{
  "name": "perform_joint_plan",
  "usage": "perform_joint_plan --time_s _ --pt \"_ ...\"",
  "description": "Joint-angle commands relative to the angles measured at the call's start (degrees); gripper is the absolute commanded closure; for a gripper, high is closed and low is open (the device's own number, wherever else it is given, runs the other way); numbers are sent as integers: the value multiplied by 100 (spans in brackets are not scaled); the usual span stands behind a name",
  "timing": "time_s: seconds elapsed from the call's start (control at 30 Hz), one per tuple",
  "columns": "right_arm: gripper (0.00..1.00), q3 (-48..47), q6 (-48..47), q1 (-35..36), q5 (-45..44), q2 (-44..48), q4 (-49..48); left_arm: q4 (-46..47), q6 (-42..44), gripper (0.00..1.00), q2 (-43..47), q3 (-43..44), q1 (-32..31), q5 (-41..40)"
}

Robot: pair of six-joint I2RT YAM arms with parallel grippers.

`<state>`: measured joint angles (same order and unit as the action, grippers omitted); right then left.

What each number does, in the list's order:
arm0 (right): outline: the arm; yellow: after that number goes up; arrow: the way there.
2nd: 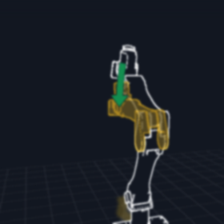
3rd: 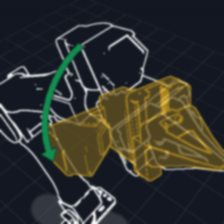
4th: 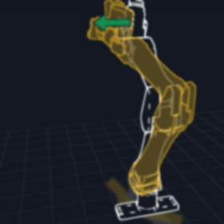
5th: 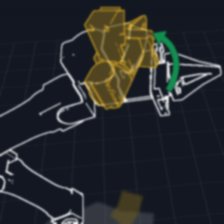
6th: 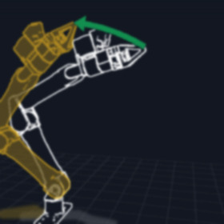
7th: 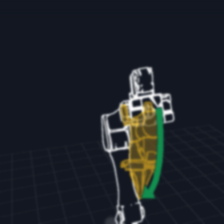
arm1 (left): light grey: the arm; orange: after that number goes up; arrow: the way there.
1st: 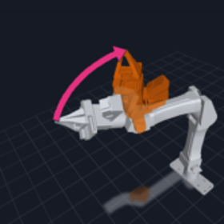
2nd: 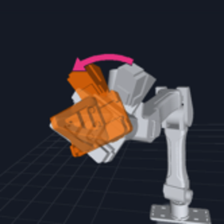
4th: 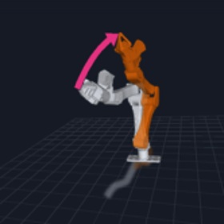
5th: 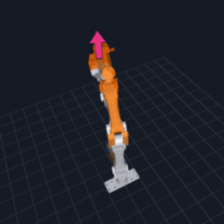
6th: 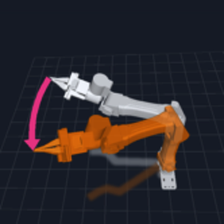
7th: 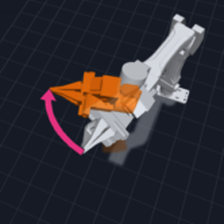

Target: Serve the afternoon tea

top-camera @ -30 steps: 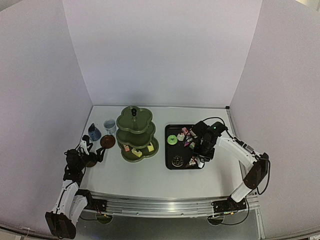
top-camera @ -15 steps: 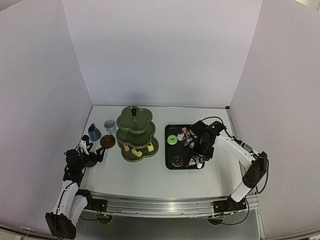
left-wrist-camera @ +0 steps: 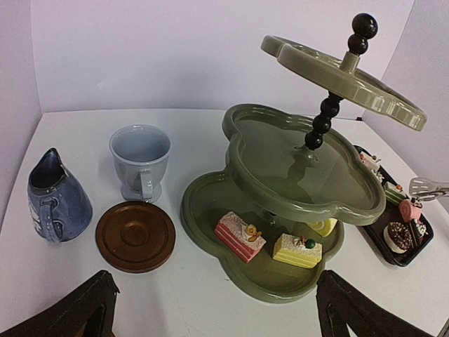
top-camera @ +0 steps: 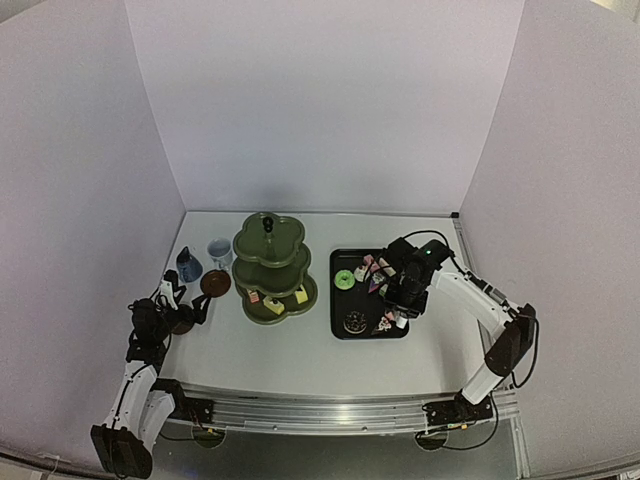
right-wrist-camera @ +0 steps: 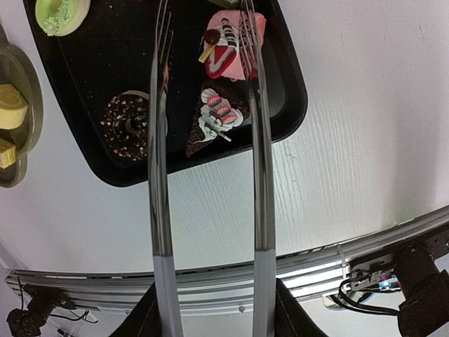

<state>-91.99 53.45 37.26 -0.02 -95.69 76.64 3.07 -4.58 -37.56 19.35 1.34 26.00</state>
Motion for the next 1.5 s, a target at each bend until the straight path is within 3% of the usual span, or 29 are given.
perform_joint_plan --time_s 0.0,1.47 --pt "57 -326 -153 -13 -437 -30 1592 148 -59 0 -13 101 24 100" --pt "57 381 -704 -19 -682 84 2040 89 -17 0 -71 108 30 81"
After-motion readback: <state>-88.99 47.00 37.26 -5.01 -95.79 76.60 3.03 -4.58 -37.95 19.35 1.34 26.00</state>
